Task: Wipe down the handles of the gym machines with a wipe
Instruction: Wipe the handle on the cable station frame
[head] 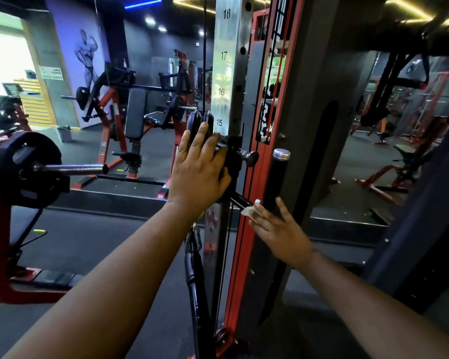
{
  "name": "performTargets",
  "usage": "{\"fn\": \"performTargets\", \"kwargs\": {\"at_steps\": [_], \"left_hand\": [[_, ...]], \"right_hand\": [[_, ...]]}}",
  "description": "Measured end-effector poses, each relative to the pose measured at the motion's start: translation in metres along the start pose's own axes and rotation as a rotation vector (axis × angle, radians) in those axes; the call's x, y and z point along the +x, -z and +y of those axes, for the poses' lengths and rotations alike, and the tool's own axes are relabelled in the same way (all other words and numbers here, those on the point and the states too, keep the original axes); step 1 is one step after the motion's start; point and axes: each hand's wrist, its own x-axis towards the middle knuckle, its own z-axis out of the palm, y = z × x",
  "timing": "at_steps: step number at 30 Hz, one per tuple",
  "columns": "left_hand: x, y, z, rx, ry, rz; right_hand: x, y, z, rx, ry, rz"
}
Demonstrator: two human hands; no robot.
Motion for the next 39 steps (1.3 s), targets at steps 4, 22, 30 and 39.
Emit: {"fn": "performTargets", "kwargs": {"at_steps": [4,22,30,39], "left_hand": [[0.000,-0.002,0.003,0.014,-0.004,-0.008],[0.001,-0.002,0.004,0.017,0.013,0.019],[0.002,-0.003,0.010,0.032,-0.001,0.011],[0.005,-0.007,0.016,0.058,0.006,0.000]], "right_hand": [[0.018,0.033,0.030,0.267,-0.242,0.367],[0.005,0.013,0.016,0.506,-0.268,0.431],[0.035,0.016,0.032,0.180,-0.238,0.266],[0.037,0.047,0.059,0.259,-0.258,0.361]]}}
